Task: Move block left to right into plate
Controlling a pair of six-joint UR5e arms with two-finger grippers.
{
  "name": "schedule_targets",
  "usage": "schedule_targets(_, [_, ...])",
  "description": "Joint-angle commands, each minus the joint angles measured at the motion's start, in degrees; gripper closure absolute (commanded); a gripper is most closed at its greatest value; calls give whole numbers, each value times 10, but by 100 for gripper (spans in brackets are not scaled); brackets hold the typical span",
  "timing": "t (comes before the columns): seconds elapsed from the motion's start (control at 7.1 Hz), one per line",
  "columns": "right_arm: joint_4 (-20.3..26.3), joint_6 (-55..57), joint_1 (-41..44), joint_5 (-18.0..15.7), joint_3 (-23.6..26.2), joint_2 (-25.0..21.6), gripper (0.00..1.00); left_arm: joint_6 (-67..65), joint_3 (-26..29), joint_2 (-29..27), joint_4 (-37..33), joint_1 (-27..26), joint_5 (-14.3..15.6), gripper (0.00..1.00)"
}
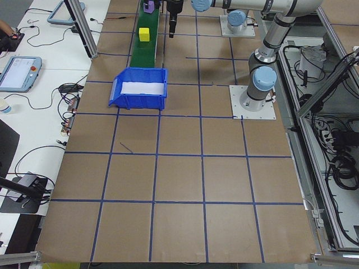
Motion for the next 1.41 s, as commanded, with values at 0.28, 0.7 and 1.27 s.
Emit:
schedule_targets(0.28, [-8,-166,-35,-198,1,-61,72,3,2,2,-1,2,8,0])
schedule_targets(0.7, [-3,-427,-217,-137,22,-78,71,1,2,2,23,5,7,0])
schedule_targets(1.27, [-44,-482,-367,-158,118,-73,69,1,3,2,23,5,7,0])
